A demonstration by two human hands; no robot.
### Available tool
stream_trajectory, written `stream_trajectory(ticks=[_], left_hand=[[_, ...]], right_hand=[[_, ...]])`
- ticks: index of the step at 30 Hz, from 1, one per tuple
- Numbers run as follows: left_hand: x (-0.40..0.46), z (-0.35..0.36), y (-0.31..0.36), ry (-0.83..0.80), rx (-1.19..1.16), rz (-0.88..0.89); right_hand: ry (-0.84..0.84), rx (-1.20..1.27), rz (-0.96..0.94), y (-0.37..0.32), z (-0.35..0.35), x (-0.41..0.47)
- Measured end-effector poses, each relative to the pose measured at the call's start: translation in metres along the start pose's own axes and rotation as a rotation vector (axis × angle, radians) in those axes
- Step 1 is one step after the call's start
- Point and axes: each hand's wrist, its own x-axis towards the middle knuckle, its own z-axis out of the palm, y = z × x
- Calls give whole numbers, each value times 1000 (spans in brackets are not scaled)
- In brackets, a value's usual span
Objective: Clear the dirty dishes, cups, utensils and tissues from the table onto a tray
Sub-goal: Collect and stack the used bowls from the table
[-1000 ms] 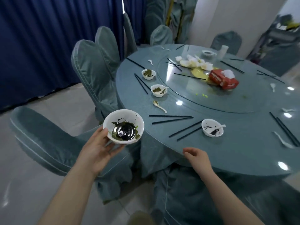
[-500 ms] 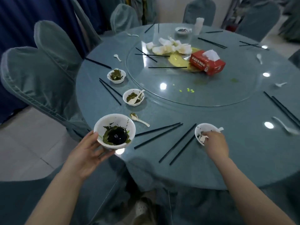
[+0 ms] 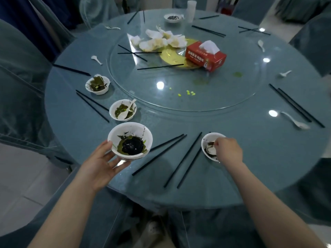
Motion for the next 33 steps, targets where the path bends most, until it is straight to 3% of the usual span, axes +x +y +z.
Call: stream_trajectory(ticks=[3,5,9,12,18,21,24,30,33], left_hand=[[6,5,1,-12,-6,-15],[9,7,1,-10,-16,-20],[15,7,1,9,-33,-26],[19,7,0,11,-27,-32],[25,4,-5,21,-29,-60],[27,6,-10,17,-23,-67],[28,7,-13,-4,-24,-72],[28,6,-17,-15,-15,-84],[26,4,-18,-16,-18,-89]], right_hand=[[134,411,49,-11,-10,-8],[101,605,96,-29,-14,-16],[-106,699,123,-59,-1,-31],[-148,696,128,-63,12,-35],[1,744,182,-36,10,-33],[140,671,378,-12,7,-35],[94,591,506,7,8,-42],[-144,1021,758,7,20,-54],[-150,1232,802,0,16,-54]])
